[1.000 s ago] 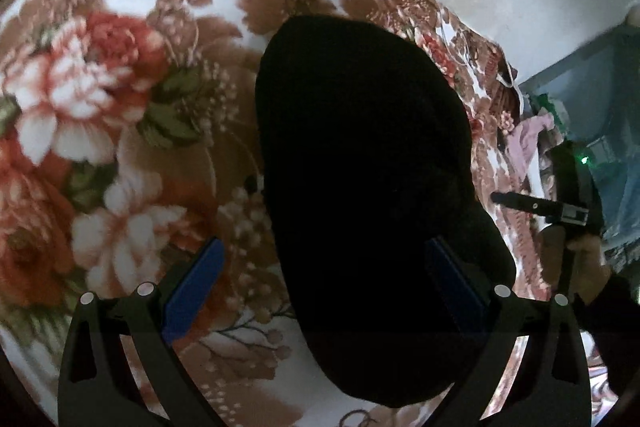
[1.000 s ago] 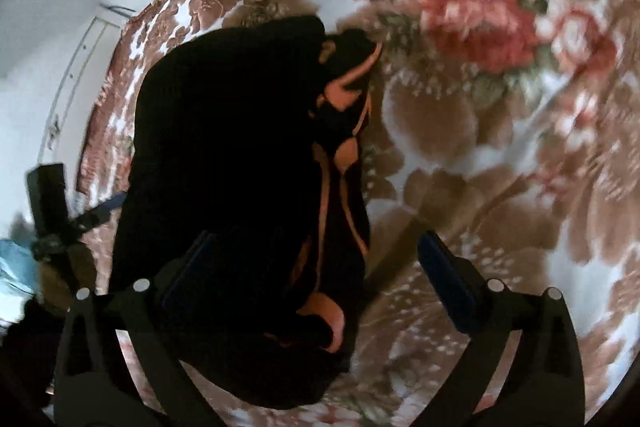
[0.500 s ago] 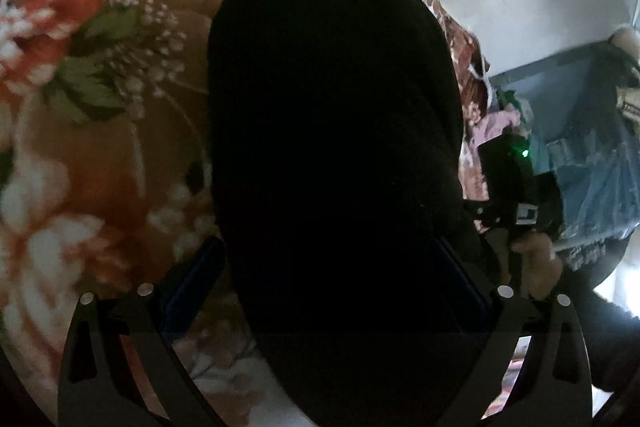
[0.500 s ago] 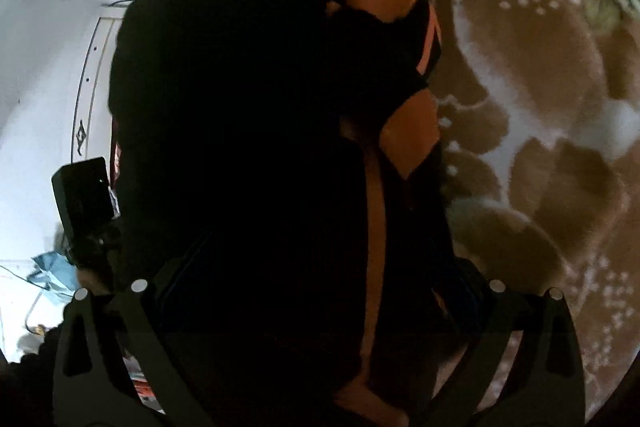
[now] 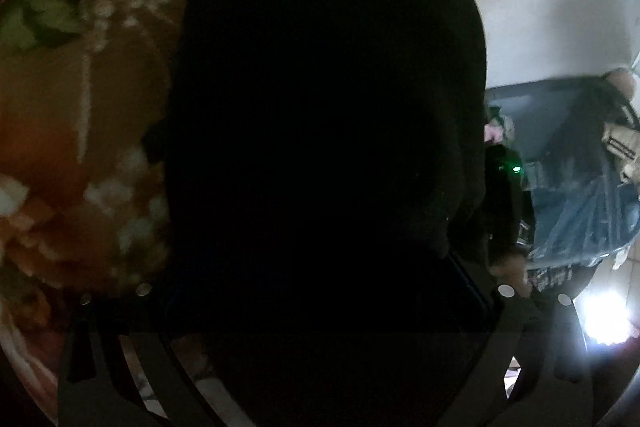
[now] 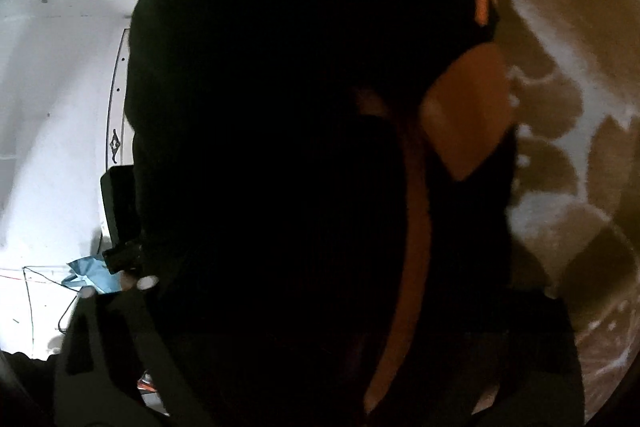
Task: Fold large clothes
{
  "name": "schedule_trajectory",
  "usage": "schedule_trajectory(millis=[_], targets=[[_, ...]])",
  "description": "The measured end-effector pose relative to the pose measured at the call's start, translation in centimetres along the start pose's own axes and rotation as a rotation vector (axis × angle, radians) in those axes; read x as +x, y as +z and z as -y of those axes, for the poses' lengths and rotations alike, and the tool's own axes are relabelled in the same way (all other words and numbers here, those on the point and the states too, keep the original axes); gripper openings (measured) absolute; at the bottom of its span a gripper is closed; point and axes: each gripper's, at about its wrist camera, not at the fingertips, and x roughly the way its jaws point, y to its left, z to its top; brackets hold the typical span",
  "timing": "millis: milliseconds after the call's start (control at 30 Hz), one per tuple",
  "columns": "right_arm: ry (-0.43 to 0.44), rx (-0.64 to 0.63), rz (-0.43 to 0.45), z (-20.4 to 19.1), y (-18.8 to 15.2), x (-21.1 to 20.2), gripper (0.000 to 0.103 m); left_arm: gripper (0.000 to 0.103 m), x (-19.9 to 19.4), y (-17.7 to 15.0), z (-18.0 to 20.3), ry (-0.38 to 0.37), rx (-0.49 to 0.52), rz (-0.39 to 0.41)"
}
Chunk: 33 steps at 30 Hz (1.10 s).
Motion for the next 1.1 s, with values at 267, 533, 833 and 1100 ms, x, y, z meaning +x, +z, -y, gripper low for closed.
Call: schedule_trajectory(millis=[267, 533, 833, 1100], targets=[[0.004, -0.074, -0.001, -2.8, -1.5, -2.7, 0.035, 0.069, -1.4, -0.2, 6.2, 0.026, 0.13, -0.059], [0.064, -0.116, 0.108, -6.7, -4.2, -8.8, 0.033, 0.066, -3.9, -0.9, 13.4, -0.023, 0.234, -0.028], [0.059, -0.011, 0.319, -3.7, -16.2, -20.2, 0.033, 0.066, 1.9, -6.5, 26.6, -0.032, 0.426, -0.16], [-0.082, 0.239, 0.572, 3.9, -34.2, -35.7, 0.033, 0.066, 17.6, -16.1, 41.7, -0.201, 0.616, -0.451]])
